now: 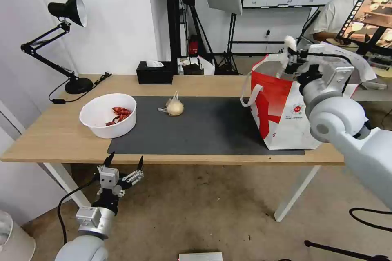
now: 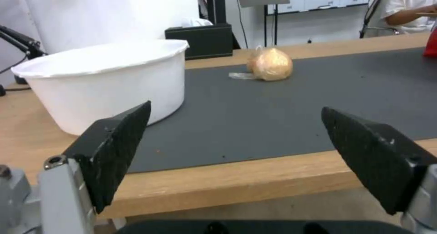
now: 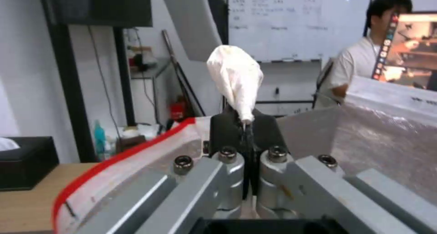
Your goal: Pick up the trash from the table and place it into the takeout bag.
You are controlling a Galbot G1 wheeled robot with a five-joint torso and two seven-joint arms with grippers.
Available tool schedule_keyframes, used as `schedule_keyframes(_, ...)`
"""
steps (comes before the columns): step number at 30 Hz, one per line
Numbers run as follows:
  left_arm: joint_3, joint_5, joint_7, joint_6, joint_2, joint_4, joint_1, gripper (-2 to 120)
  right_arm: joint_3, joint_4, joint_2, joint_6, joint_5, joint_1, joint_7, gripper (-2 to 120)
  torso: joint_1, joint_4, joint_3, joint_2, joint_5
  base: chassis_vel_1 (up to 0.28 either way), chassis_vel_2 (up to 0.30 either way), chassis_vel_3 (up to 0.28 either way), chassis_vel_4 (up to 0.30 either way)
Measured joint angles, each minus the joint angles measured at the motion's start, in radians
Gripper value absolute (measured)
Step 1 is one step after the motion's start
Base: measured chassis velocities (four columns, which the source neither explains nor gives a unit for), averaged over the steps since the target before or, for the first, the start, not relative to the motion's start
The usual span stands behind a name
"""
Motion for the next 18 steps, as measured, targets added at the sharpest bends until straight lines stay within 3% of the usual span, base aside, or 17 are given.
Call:
schedule_keyframes(6, -0.001, -0.032, 0.009, -0.001, 0.001, -0.013, 0.002, 100, -0.010, -0.014, -0.014, -0.024, 0.011, 0.013, 0.037, 2, 0.000, 0.0000, 0.000, 0.000, -0.0002, 0.000, 0.000, 0.000, 0.000)
schedule_keyframes(8, 0.000, -0.037, 0.010, -0.001, 0.001, -0.015, -0.001, 100, -0.012, -0.017, -0.024, -0.040, 0.011, 0.013, 0.042, 11, 0.000, 0.0000, 0.000, 0.000, -0.0002, 0.000, 0.000, 0.000, 0.000)
schedule_keyframes(10, 0.001, -0.037, 0.011, -0.001, 0.001, -0.015, -0.002, 100, -0.013, -0.017, -0.026, -0.043, 0.011, 0.013, 0.043, 14, 0.000, -0.0001, 0.000, 0.000, -0.0002, 0.000, 0.000, 0.000, 0.000)
schedule_keyframes(13, 0.002, -0.051, 0.011, -0.001, 0.001, -0.015, -0.011, 100, -0.014, -0.016, -0.032, -0.063, 0.014, 0.011, 0.044, 30, 0.000, -0.0001, 0.000, 0.000, -0.0002, 0.000, 0.000, 0.000, 0.000)
schedule_keyframes(18, 0.002, -0.058, 0.011, 0.001, 0.003, -0.014, -0.014, 100, -0.016, -0.016, -0.030, -0.067, 0.025, 0.011, 0.045, 43, 0.000, -0.0001, 0.000, 0.000, -0.0002, 0.000, 0.000, 0.000, 0.000)
